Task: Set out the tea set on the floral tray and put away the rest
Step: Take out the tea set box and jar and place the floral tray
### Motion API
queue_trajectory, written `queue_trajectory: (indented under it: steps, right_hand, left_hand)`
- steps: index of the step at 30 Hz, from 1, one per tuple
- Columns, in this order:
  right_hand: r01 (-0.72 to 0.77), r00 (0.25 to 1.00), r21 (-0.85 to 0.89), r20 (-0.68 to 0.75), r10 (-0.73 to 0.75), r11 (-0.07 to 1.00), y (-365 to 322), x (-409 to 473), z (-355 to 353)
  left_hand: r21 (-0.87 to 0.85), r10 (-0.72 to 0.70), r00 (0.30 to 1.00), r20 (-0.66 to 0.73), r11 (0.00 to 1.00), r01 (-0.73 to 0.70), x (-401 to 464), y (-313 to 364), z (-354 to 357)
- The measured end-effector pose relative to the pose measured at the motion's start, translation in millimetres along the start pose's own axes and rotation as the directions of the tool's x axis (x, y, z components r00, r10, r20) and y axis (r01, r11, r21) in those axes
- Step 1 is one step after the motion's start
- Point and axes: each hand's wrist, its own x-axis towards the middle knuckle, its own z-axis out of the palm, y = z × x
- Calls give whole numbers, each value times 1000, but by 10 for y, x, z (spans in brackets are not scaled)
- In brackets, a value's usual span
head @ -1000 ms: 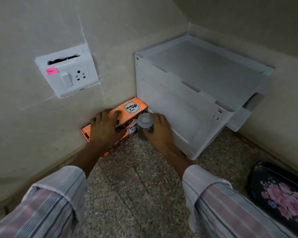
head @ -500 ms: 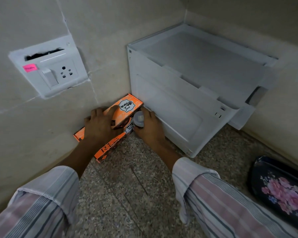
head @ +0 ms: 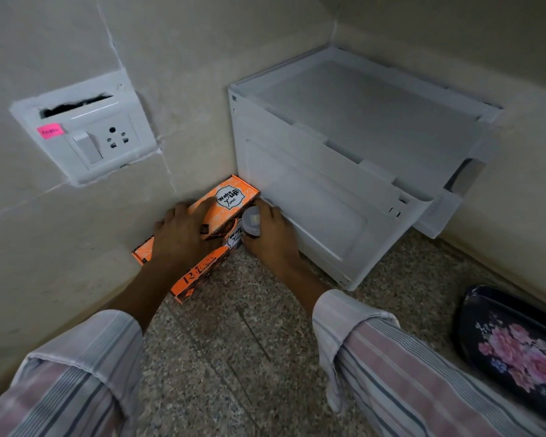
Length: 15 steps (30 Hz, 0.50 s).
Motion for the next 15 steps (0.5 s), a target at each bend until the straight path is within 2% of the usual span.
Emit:
queue_trajectory:
  steps: [8,15]
  right_hand:
    - [12,1000,-32,-8,-13,999,49,-217,-104]
    - [-82,996,49,-34,84,995,249,-1064,-346]
  left_hand:
    - [-17,8,1000,-7,1000,-8,-245,155,-27]
    - [-66,56,998,-5,996,-56,-1004,540,41]
